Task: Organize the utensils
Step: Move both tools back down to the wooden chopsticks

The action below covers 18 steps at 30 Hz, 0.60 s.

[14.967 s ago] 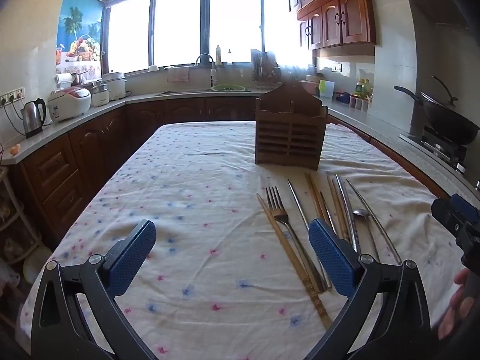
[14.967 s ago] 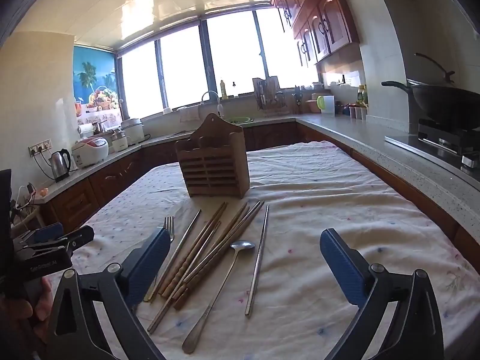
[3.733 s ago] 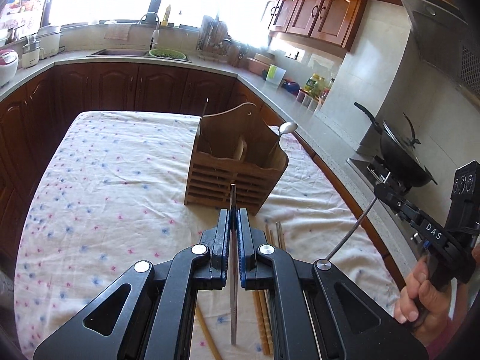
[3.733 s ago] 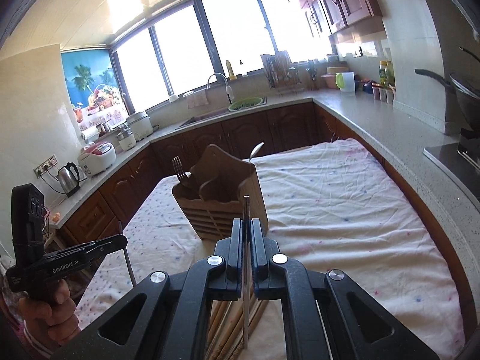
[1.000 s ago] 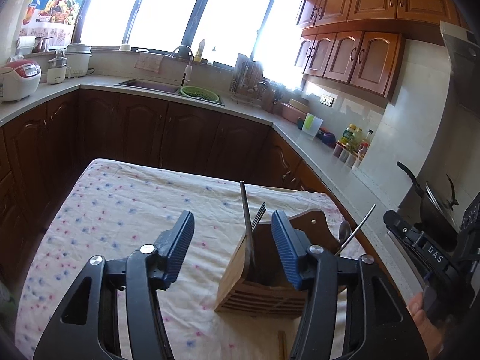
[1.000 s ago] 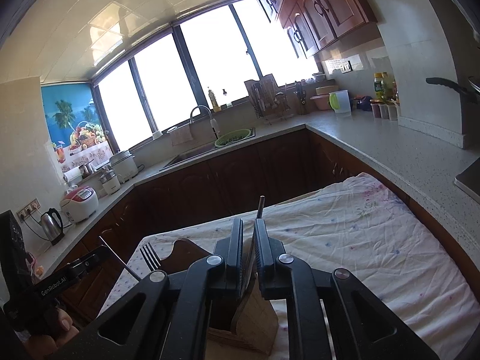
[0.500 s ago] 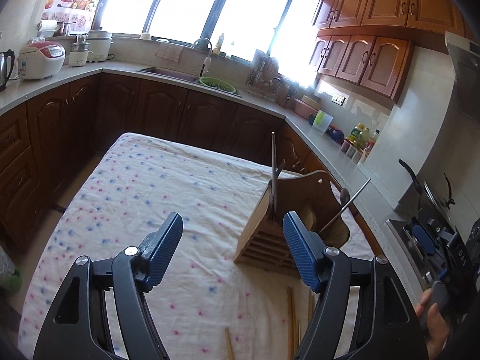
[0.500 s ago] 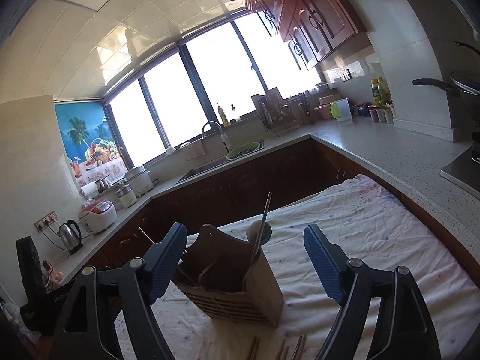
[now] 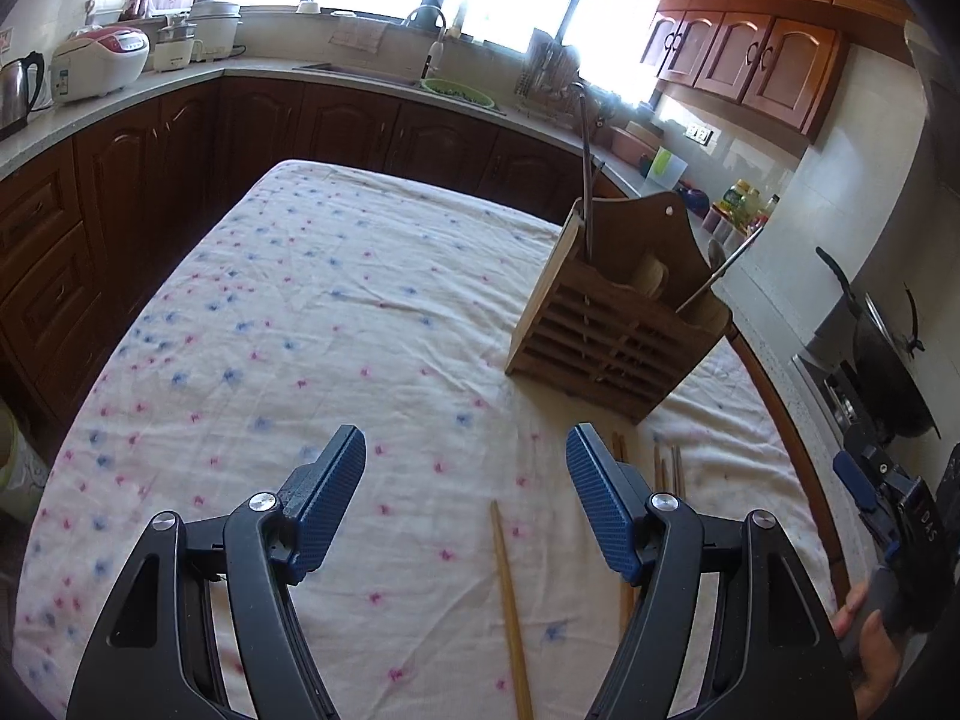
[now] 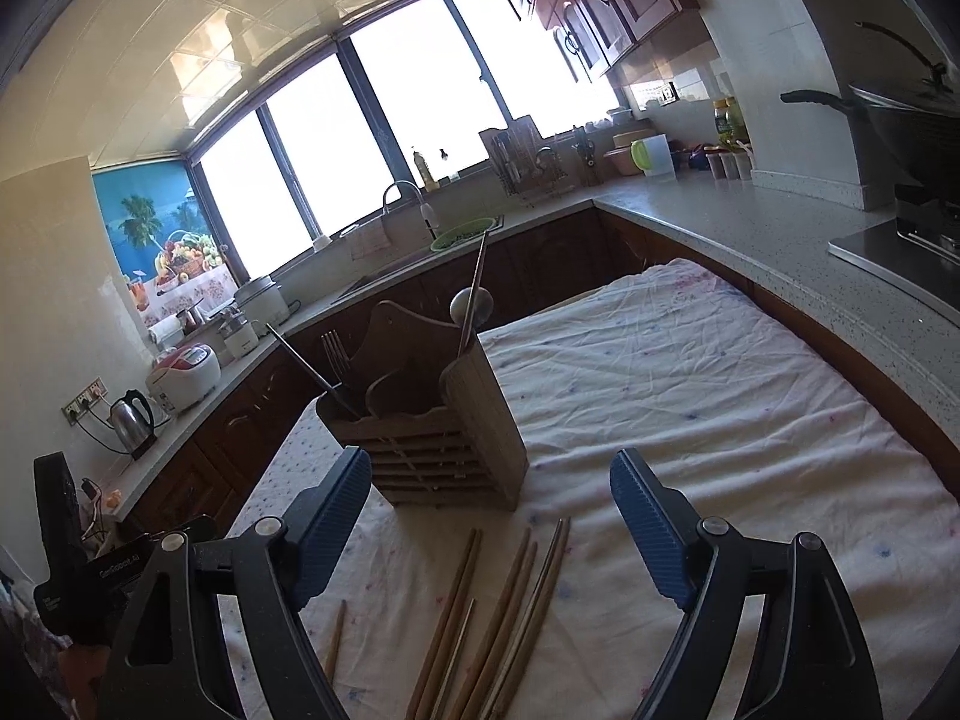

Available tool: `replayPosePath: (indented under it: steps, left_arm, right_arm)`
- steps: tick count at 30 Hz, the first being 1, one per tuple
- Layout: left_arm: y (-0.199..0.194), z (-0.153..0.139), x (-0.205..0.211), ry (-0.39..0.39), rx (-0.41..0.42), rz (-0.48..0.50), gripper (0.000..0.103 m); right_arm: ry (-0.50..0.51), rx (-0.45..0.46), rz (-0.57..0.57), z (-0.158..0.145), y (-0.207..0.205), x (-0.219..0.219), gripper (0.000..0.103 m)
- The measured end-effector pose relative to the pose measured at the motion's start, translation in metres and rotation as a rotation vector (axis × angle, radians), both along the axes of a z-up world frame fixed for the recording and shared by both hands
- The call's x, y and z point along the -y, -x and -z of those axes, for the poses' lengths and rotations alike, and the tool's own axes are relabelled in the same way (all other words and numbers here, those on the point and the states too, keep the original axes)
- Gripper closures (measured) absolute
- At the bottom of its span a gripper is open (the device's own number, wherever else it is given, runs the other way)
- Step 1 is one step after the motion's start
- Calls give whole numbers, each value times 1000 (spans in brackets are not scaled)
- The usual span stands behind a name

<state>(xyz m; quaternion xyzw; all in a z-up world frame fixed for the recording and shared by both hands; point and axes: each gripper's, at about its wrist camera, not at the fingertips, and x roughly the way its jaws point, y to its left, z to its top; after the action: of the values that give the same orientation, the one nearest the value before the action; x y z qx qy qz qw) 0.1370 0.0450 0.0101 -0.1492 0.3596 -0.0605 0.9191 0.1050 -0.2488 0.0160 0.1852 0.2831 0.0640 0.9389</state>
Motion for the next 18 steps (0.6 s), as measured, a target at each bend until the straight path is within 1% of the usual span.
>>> replayPosePath:
  steps: [8, 13, 18]
  left_arm:
    - [11, 27, 9, -26, -79, 19, 32]
    - [13, 36, 16, -51, -109, 31, 32]
    - [11, 43, 23, -78, -133, 48, 32]
  right_arm:
    - [16, -83, -19, 28, 12, -4, 19]
    - [21, -123, -32, 39, 10, -8, 19]
    - [53, -154, -54, 49, 10, -17, 20]
